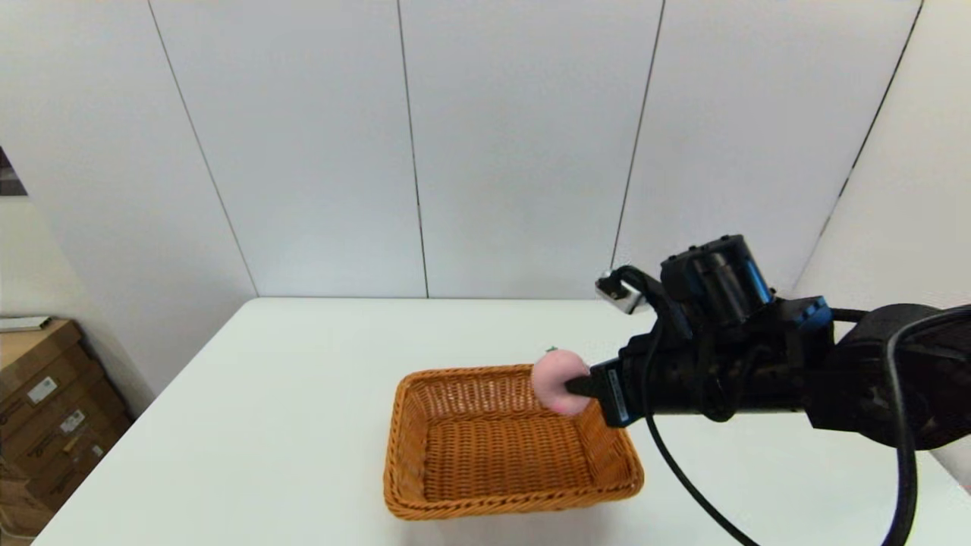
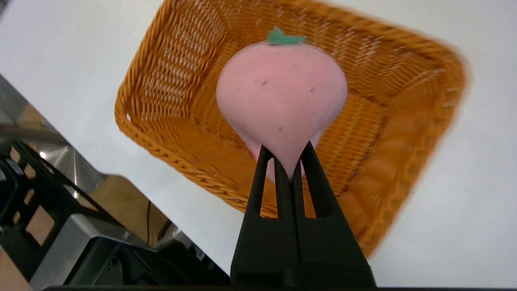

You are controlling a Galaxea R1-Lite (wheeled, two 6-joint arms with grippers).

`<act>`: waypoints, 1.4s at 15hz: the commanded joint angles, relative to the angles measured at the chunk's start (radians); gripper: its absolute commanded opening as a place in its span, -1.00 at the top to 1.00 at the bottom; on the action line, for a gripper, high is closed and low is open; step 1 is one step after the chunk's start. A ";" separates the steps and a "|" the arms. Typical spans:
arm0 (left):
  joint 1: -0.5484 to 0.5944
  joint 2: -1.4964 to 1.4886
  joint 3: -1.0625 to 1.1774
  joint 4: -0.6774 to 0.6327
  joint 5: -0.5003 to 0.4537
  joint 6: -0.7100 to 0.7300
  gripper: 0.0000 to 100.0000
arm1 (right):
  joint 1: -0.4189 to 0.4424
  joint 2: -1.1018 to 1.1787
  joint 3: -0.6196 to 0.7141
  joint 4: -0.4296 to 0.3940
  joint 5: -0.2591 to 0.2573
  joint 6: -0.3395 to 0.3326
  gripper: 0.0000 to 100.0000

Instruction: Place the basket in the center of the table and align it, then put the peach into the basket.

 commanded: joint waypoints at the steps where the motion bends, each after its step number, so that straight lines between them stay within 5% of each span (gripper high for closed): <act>1: 0.000 0.000 0.000 0.000 0.000 -0.001 -1.00 | 0.032 0.053 -0.021 0.003 0.001 0.000 1.00; 2: 0.000 0.000 0.000 0.000 0.000 -0.001 -1.00 | 0.032 0.055 -0.021 0.005 0.001 0.000 -1.00; 10: 0.000 0.000 0.000 0.000 0.000 -0.011 -1.00 | -0.051 0.024 -0.019 -0.001 -0.001 0.009 -1.00; 16: 0.000 0.000 0.000 0.000 0.000 -0.011 -1.00 | -0.309 -0.368 0.039 0.025 -0.044 0.002 -1.00; 18: 0.000 0.000 0.000 0.000 0.000 -0.011 -1.00 | -0.326 -0.533 0.082 0.077 -0.055 -0.009 -1.00; 21: 0.000 0.000 0.000 0.000 0.000 -0.011 -1.00 | -0.324 -0.778 0.175 0.134 -0.102 -0.112 -1.00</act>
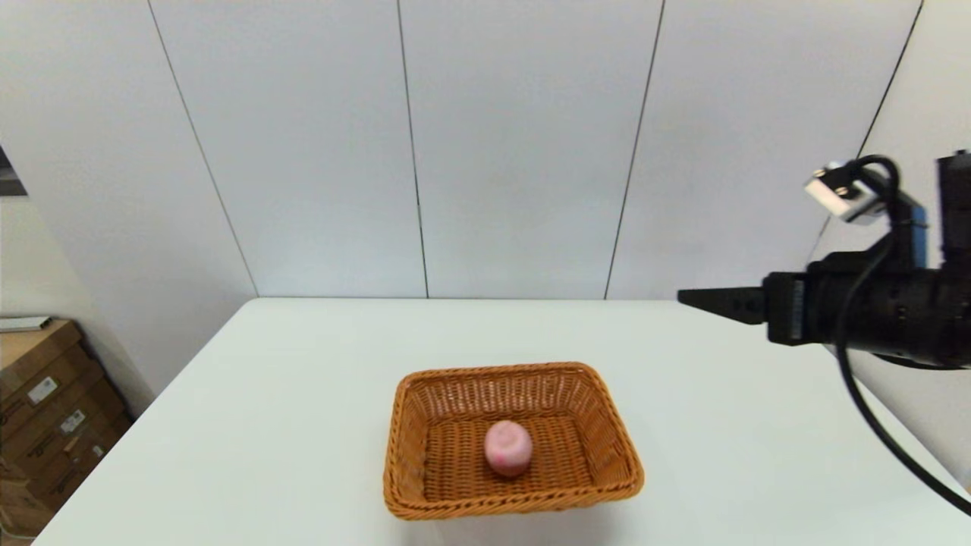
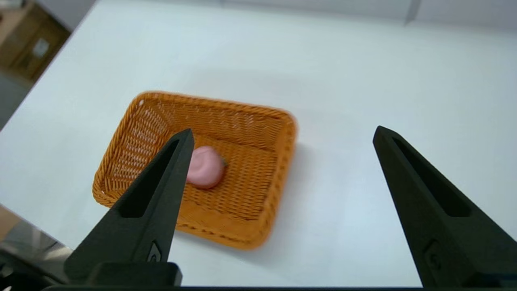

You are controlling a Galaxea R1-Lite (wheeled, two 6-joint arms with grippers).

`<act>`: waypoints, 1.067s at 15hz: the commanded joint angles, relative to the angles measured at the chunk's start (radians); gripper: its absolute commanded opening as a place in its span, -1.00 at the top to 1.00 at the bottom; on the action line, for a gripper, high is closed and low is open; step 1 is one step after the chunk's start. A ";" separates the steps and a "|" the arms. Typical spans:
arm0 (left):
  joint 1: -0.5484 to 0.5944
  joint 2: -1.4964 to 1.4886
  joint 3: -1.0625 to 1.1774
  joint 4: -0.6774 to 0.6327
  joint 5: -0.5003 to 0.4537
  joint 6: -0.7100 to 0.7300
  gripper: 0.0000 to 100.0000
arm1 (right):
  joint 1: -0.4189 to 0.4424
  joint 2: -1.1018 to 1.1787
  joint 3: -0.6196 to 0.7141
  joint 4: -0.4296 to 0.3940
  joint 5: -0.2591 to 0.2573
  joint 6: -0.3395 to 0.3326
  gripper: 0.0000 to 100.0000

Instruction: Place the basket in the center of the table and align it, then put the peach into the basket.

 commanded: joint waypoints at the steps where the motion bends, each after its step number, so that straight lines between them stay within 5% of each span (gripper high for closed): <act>1: 0.000 0.000 0.000 0.000 0.000 -0.001 -1.00 | -0.032 -0.472 0.142 0.106 -0.063 -0.135 -1.00; 4: 0.000 0.000 0.000 0.000 0.000 -0.001 -1.00 | -0.043 -0.629 0.142 0.259 -0.131 -0.149 -1.00; 6: 0.000 0.000 0.000 0.000 0.000 -0.001 -1.00 | -0.200 -0.687 0.165 0.310 -0.123 -0.151 -1.00; 11: 0.000 0.000 0.000 0.000 0.000 -0.001 -1.00 | -0.250 -0.994 0.371 0.318 -0.077 -0.149 -1.00; 16: 0.000 0.000 0.000 0.000 0.000 -0.001 -1.00 | -0.293 -1.200 0.555 0.298 -0.091 -0.151 -1.00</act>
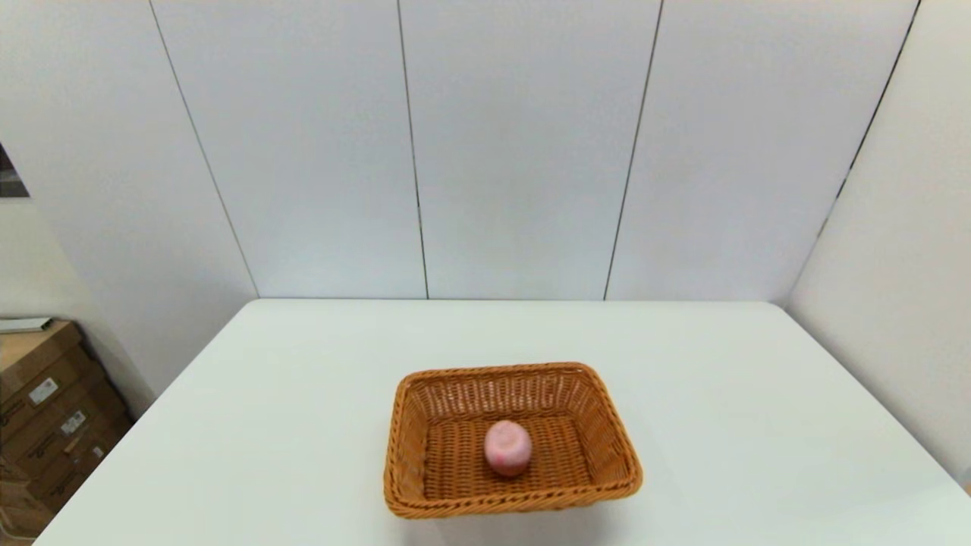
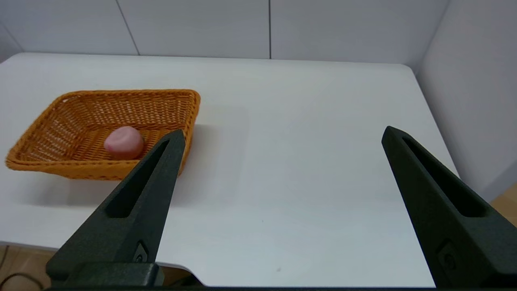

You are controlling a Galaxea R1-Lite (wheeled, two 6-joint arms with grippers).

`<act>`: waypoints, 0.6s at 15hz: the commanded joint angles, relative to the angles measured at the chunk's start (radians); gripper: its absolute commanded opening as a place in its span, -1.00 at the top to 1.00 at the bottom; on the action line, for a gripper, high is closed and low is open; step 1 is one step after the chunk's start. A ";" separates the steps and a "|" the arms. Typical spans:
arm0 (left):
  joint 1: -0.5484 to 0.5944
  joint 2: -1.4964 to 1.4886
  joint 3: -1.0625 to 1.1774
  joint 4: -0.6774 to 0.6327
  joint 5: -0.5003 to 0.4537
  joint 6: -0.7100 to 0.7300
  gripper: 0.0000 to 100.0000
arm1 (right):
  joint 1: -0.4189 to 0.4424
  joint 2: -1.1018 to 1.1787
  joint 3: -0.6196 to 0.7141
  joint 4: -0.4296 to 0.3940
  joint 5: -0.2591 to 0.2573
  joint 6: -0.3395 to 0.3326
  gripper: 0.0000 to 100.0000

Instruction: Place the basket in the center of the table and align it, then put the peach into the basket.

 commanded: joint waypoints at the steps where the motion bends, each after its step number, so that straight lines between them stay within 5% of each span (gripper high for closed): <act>1: 0.000 0.000 0.000 0.000 0.001 -0.001 -1.00 | -0.018 -0.251 0.198 -0.019 -0.020 -0.002 -1.00; 9: 0.000 0.000 0.000 0.000 0.001 0.001 -1.00 | -0.015 -0.356 0.440 -0.187 -0.101 -0.053 -1.00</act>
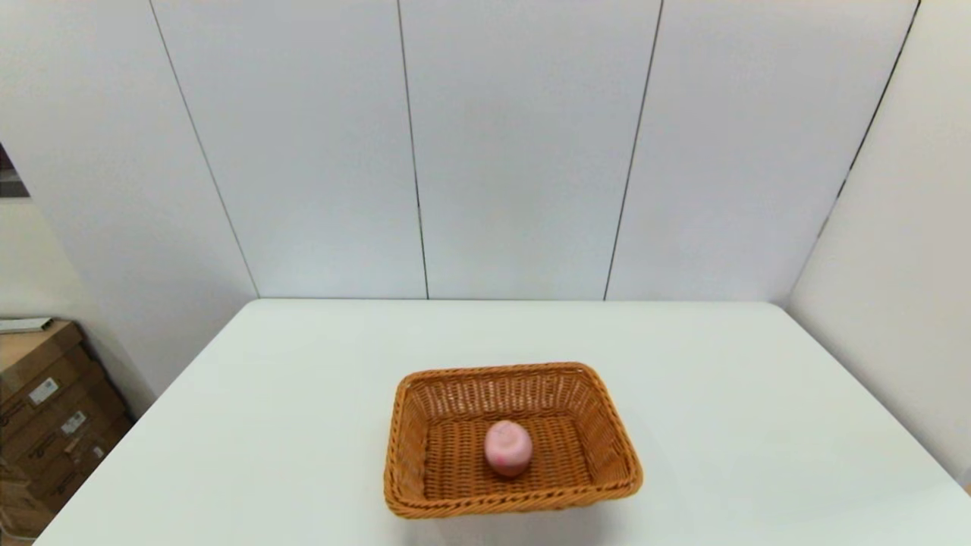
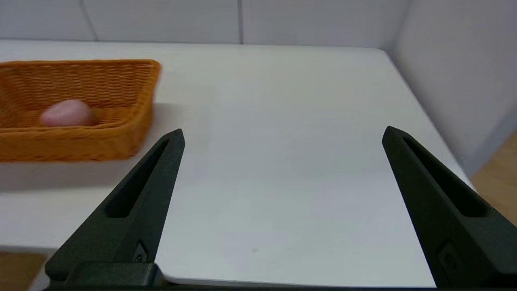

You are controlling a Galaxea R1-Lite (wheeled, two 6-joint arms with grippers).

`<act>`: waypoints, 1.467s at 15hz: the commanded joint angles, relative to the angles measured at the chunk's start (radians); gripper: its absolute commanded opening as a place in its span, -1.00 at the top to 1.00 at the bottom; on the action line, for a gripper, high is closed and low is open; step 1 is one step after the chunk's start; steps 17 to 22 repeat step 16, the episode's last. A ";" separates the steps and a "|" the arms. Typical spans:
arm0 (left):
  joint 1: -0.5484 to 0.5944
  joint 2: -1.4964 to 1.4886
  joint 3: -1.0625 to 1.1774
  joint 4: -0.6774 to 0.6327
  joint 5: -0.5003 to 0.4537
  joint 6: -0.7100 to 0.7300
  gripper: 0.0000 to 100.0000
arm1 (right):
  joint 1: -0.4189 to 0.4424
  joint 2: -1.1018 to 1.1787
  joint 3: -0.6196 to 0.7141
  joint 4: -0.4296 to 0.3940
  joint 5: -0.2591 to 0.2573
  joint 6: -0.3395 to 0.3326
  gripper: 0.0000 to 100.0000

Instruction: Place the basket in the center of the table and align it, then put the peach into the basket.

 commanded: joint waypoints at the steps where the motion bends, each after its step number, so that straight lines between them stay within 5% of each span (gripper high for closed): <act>1: 0.000 0.000 0.000 0.000 0.001 -0.002 -1.00 | 0.000 -0.023 0.075 -0.108 -0.022 -0.016 -1.00; 22: 0.000 0.000 0.000 0.000 0.001 0.000 -1.00 | 0.000 -0.023 0.089 -0.150 -0.027 0.018 -1.00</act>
